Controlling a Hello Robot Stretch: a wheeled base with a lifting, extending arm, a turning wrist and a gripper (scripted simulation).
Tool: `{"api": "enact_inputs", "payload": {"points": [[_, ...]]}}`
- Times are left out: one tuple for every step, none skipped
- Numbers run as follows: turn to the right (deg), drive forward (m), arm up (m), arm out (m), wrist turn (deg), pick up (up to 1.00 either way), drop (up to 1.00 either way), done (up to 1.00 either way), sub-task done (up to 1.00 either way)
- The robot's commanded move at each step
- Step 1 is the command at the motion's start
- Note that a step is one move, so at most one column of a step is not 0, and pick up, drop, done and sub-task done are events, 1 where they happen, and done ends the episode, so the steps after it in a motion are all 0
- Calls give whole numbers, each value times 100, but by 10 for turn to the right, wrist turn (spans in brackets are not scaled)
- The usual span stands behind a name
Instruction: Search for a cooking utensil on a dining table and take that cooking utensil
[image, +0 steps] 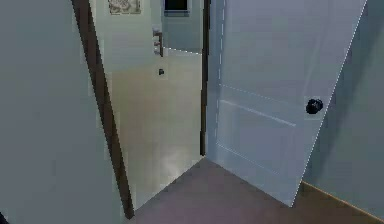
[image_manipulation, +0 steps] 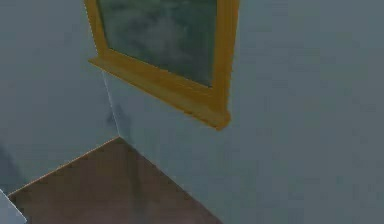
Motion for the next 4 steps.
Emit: {"api": "enact_inputs", "payload": {"points": [[0,50,0,0,0,0,0,0,0],[30,0,0,0,0,0,0,0,0],[0,85,0,0,0,0,0,0,0],[-450,0,0,0,0,0,0,0,0]]}}
